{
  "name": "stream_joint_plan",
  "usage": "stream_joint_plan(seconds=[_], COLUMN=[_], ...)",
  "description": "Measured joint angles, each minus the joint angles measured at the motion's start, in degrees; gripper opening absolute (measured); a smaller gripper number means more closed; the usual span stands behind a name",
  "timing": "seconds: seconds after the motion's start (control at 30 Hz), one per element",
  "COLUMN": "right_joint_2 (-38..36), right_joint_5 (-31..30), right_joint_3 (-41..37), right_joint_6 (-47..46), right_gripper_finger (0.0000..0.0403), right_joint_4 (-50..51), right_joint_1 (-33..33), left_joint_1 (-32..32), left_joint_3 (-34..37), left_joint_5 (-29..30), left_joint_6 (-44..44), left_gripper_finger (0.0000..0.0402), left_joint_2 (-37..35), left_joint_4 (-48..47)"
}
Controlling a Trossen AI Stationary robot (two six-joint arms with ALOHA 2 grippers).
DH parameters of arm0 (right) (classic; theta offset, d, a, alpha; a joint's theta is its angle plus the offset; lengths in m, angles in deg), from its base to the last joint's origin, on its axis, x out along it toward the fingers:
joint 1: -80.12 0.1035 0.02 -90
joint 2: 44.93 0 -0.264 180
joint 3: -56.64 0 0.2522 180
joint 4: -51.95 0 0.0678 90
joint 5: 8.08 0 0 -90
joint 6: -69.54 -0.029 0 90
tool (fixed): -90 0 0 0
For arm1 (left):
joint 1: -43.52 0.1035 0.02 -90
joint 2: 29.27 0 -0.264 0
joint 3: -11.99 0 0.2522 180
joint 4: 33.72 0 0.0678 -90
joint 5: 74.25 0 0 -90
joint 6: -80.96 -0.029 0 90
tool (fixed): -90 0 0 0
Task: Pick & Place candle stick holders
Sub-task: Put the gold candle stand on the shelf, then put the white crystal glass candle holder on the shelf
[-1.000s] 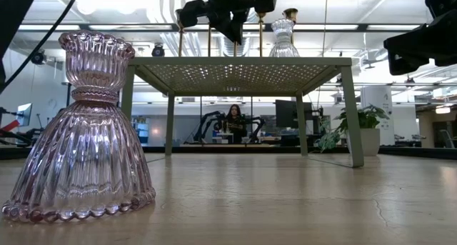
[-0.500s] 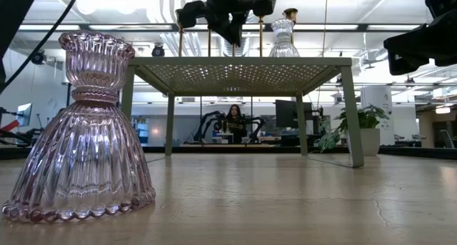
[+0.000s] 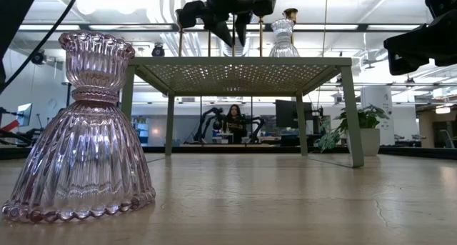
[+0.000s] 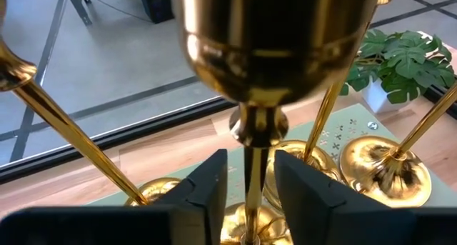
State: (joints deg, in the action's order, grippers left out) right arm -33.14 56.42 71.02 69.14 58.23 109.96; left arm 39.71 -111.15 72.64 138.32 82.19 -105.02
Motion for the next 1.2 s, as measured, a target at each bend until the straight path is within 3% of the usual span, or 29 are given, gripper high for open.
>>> stream_joint_plan(seconds=[0.3, 1.2], right_joint_2=[0.0, 0.0], right_joint_5=[0.0, 0.0], right_joint_3=[0.0, 0.0], right_joint_6=[0.0, 0.0], right_gripper_finger=[0.0009, 0.0009], right_joint_4=[0.0, 0.0], right_joint_1=[0.0, 0.0], left_joint_1=[-0.1, -2.3], left_joint_3=[0.0, 0.0], left_joint_5=[-0.9, -2.5], left_joint_6=[0.3, 1.1], left_gripper_finger=[0.0169, 0.017], left_joint_2=[0.0, -0.2], left_joint_4=[0.1, 0.0])
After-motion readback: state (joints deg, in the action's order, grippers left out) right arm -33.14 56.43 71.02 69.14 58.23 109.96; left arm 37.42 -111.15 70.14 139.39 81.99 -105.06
